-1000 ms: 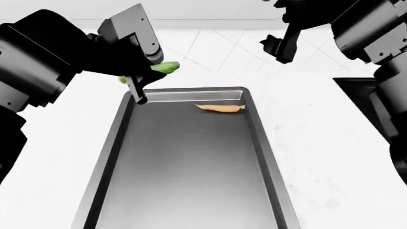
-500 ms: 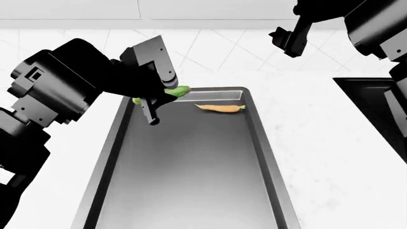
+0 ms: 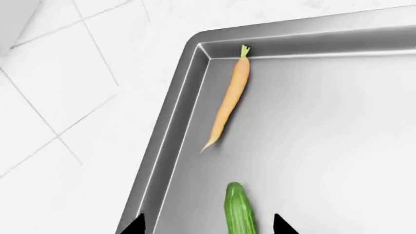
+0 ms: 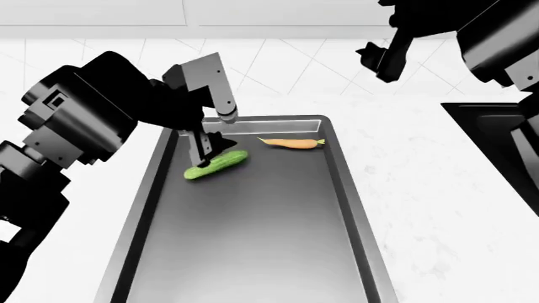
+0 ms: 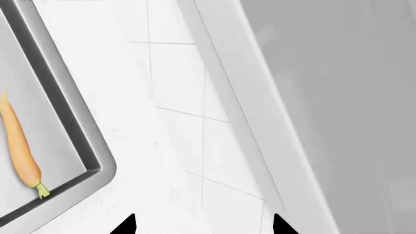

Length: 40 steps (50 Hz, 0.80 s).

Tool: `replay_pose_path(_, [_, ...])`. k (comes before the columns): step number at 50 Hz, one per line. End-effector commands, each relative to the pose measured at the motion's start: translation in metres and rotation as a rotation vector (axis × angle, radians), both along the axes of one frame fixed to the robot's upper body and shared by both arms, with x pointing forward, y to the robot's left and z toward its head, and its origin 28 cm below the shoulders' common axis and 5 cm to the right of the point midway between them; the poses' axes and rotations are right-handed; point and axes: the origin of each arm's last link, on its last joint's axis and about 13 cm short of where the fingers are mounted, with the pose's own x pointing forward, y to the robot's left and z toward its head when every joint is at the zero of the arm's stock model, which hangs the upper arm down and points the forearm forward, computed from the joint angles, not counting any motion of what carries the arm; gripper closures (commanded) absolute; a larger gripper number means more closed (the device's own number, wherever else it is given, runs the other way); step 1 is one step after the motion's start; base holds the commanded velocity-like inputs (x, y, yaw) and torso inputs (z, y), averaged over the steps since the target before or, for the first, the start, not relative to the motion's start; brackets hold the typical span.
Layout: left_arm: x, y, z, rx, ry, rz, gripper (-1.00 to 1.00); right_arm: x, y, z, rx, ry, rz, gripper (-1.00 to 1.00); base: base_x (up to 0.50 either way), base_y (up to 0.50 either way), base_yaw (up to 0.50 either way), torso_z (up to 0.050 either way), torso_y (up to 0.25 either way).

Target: Place the two vegetables and bowl onto the tray for setting up a vegetable dip station.

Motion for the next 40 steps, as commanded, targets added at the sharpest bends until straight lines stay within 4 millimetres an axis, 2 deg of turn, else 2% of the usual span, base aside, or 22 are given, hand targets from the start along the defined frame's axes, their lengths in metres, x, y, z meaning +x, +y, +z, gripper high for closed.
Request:
replay_pose_path(1, [0.001, -0.001, 0.027, -0.015, -0.076, -0.013, -1.0, -0.001, 0.0, -0.006, 0.016, 0.013, 0.002, -1.0, 0.0, 0.0, 0.0, 0.0, 0.0])
replay_pose_path(5, [-0.003, -0.003, 0.047, -0.085, -0.138, -0.031, -1.0, -0.004, 0.002, -0.002, 0.034, 0.018, 0.023, -1.0, 0.0, 0.0, 0.0, 0.0, 0.0])
replay_pose_path(9, [-0.015, 0.002, 0.074, -0.137, -0.218, -0.048, -1.0, -0.009, 0.007, 0.005, 0.073, -0.028, 0.077, -1.0, 0.0, 0.0, 0.0, 0.0, 0.003])
replay_pose_path(11, [-0.021, 0.005, 0.081, -0.131, -0.251, -0.051, -1.0, -0.013, 0.009, 0.01, 0.074, -0.047, 0.094, -1.0, 0.0, 0.0, 0.0, 0.0, 0.0])
replay_pose_path(16, [-0.057, 0.015, 0.103, -0.121, -0.341, -0.104, -1.0, -0.052, 0.023, 0.02, 0.027, -0.107, 0.247, -1.0, 0.0, 0.0, 0.0, 0.0, 0.0])
replay_pose_path(17, [-0.07, 0.016, 0.105, -0.115, -0.362, -0.134, -1.0, -0.07, 0.027, 0.022, 0.03, -0.113, 0.302, -1.0, 0.0, 0.0, 0.0, 0.0, 0.0])
replay_pose_path(20, [-0.093, 0.018, 0.108, -0.105, -0.399, -0.178, -1.0, -0.094, 0.029, 0.028, 0.037, -0.175, 0.313, -1.0, 0.0, 0.0, 0.0, 0.0, 0.0])
replay_pose_path(23, [-0.122, 0.02, 0.118, -0.106, -0.474, -0.223, -1.0, -0.127, 0.032, 0.042, 0.007, -0.299, 0.33, -1.0, 0.0, 0.0, 0.0, 0.0, 0.0])
replay_pose_path(26, [-0.141, 0.023, 0.126, -0.097, -0.544, -0.243, -1.0, -0.154, 0.032, 0.048, -0.03, -0.348, 0.342, -1.0, 0.0, 0.0, 0.0, 0.0, 0.0])
replay_pose_path(28, [-0.15, 0.027, 0.126, -0.076, -0.595, -0.239, -1.0, -0.166, 0.028, 0.046, -0.062, -0.371, 0.326, -1.0, 0.0, 0.0, 0.0, 0.0, 0.0])
replay_pose_path(30, [-0.16, 0.03, 0.12, -0.074, -0.608, -0.238, -1.0, -0.175, 0.026, 0.041, -0.019, -0.353, 0.295, -1.0, 0.0, 0.0, 0.0, 0.0, 0.0])
replay_pose_path(34, [-0.186, 0.036, 0.102, -0.092, -0.641, -0.231, -1.0, -0.197, 0.023, 0.02, -0.034, -0.33, 0.303, -1.0, 0.0, -0.05, 0.0, 0.0, 0.0])
replay_pose_path(37, [-0.201, 0.036, 0.09, -0.095, -0.639, -0.244, -1.0, -0.207, 0.023, 0.004, -0.019, -0.3, 0.304, -1.0, 0.0, -0.06, 0.0, 0.0, 0.0])
replay_pose_path(40, [-0.211, 0.037, 0.087, -0.104, -0.648, -0.246, -1.0, -0.213, 0.026, -0.001, 0.004, -0.285, 0.277, -1.0, 0.0, -0.37, 0.0, 0.0, 0.0])
